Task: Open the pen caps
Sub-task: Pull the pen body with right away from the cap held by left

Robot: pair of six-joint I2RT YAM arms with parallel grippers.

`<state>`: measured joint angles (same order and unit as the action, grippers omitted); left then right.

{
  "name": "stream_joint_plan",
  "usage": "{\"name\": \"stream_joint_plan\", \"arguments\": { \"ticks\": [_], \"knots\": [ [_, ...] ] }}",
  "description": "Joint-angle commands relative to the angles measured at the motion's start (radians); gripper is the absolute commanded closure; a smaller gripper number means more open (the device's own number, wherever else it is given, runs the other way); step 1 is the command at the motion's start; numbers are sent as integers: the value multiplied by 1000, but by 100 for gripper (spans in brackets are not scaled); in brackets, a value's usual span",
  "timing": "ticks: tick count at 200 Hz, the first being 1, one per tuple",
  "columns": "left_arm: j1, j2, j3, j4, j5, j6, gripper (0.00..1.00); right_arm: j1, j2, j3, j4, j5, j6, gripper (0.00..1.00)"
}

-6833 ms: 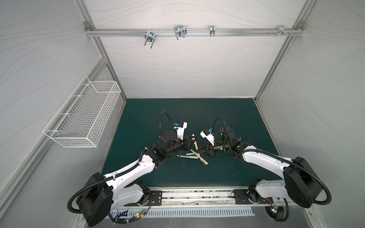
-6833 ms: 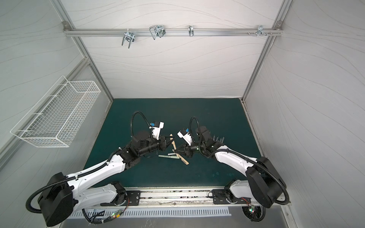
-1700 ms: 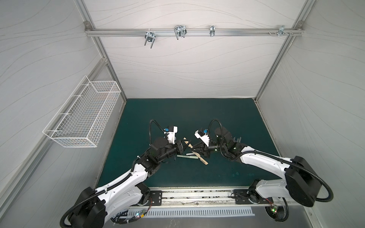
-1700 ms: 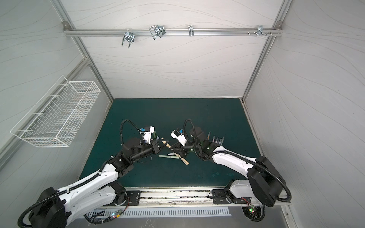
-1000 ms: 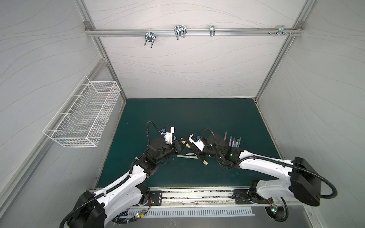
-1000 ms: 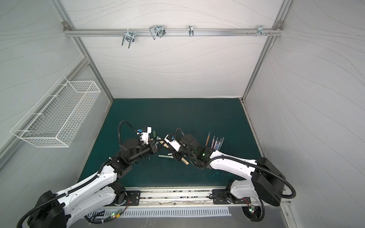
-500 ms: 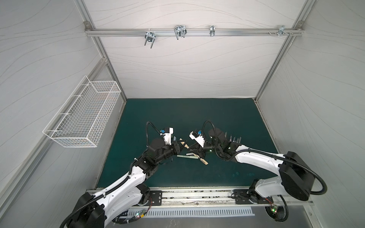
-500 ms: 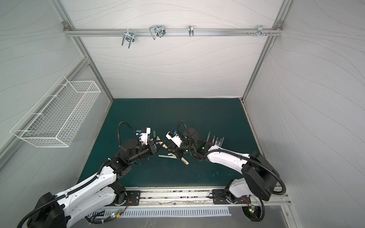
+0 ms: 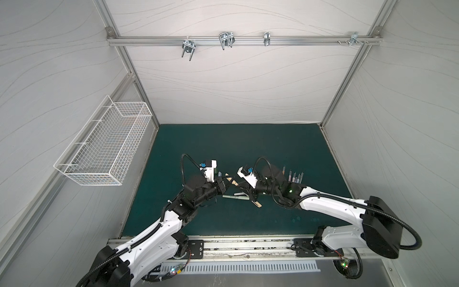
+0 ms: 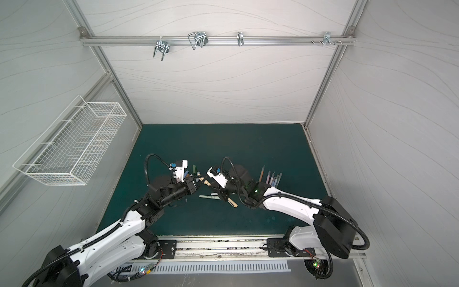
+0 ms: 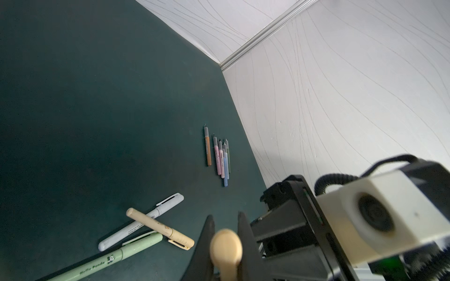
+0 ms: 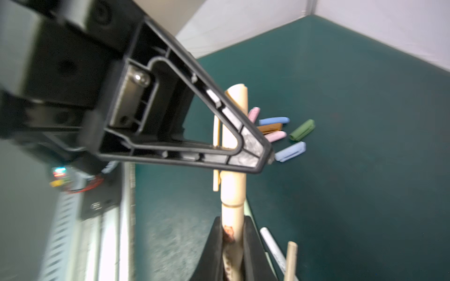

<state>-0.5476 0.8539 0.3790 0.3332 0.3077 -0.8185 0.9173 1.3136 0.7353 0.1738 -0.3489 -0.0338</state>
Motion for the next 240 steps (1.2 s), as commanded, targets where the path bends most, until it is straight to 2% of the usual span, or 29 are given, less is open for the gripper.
{"name": "stream_joint_plan", "arguments": {
  "ticks": [1,20,56,82,103,116,125,149,161,174,187,198,204,212,228,240],
  "knots": [
    [83,-16,9,45,-268,28,100,-63,21,-25,-228,-402,-17,100],
    [86,-22,6,46,-270,27,100,-102,50,-20,-232,-515,-9,100],
    [90,-21,6,48,-262,26,100,-141,107,-11,-217,-660,14,100],
    [95,-16,6,49,-259,25,100,-145,124,-6,-214,-674,21,100],
    [105,-26,6,42,-260,25,100,-145,111,-12,-219,-615,21,100],
    [111,-33,5,37,-260,24,100,-136,92,-14,-236,-531,17,100],
    [114,-37,3,37,-265,23,100,-114,74,-13,-253,-425,0,100],
    [121,-50,8,6,-287,33,100,-19,28,-22,-270,-5,-28,100],
    [125,-56,5,2,-295,36,100,26,17,-26,-267,147,-40,100],
    [132,-60,3,0,-298,34,100,73,11,-29,-255,270,-54,100],
    [139,-60,2,1,-296,30,100,96,4,-27,-257,318,-63,100],
    [141,-61,0,1,-297,30,100,93,-7,-33,-251,268,-60,100],
    [144,-61,0,1,-298,30,100,79,-15,-41,-246,197,-61,100],
    [147,-61,-2,2,-299,29,100,39,-20,-46,-243,52,-59,100],
    [153,-57,-3,6,-294,28,100,-73,18,-39,-232,-364,-10,100],
    [155,-55,-5,12,-291,28,100,-124,60,-25,-228,-543,11,100]
  ]
}}
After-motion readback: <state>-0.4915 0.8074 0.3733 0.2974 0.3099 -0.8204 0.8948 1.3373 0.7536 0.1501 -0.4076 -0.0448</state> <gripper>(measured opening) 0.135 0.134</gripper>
